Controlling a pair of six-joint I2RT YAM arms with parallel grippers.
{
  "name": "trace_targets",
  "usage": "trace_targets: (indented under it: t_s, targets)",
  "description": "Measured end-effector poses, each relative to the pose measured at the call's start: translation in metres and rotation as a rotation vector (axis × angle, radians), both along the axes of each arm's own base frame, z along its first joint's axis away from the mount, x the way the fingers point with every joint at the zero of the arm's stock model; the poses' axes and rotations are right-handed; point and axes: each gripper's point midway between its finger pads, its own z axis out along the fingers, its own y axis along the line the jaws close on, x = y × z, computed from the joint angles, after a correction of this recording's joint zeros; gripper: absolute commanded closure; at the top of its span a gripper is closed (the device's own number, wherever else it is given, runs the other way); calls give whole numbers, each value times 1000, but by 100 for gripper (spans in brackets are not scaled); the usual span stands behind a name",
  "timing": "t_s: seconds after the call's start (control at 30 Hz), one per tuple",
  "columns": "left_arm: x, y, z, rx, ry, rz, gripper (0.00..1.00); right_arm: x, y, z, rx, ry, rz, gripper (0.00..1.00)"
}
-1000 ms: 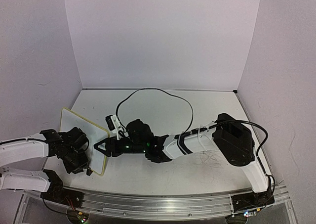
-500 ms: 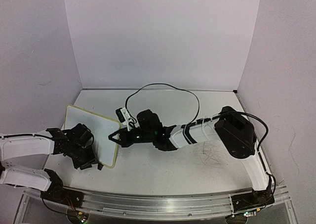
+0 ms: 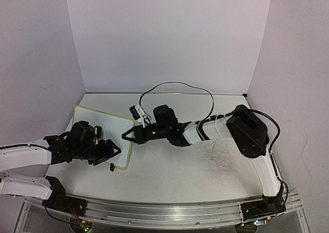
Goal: Write a sentence on the whiteboard
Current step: Move the whiteboard to the center of the board.
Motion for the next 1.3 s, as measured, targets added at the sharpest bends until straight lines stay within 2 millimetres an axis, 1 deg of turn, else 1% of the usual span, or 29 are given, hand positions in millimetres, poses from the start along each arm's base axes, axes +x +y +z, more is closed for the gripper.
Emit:
trace_targets:
  t_s: [0.03, 0.1, 0.23, 0.33, 0.43, 0.57, 0.67, 0.8, 0.93, 1.07, 1.13, 1.2, 1.3]
  targets:
    - [-1, -2, -2, 11, -5, -17, 27, 1, -1, 0, 1, 2, 6, 100]
    - [-3, -3, -11, 54, 0, -39, 29, 1, -2, 0, -2, 2, 19, 100]
    - [-11, 2, -31, 160, 28, -49, 33, 0, -2, 0, -15, -7, 35, 100]
    - [-23, 2, -38, 212, 36, -73, 42, 0, -2, 1, -23, -12, 42, 100]
    - [-27, 5, -44, 251, 46, -75, 52, 0, -2, 1, -29, -14, 47, 100]
    - [-25, 7, -59, 331, 80, -79, 56, 0, -1, 2, -39, -9, 51, 100]
    - [-23, 6, -64, 373, 87, -84, 62, 1, -2, 2, -48, -16, 57, 100]
    - [-19, 3, -63, 389, 67, -99, 69, 3, -4, 2, -51, -22, 65, 100]
    - [-17, -2, -63, 393, 41, -126, 86, 4, -6, 2, -52, -26, 75, 100]
    - [-13, -12, -64, 441, 10, -182, 97, 12, -14, 2, -49, -36, 88, 100]
    - [-10, -21, -65, 486, -8, -211, 100, 16, -21, 0, -47, -40, 99, 100]
    - [-7, -32, -65, 527, -25, -228, 100, 21, -33, -1, -43, -45, 111, 100]
    - [0, -62, -65, 558, -60, -253, 100, 31, -61, 0, -56, -49, 118, 100]
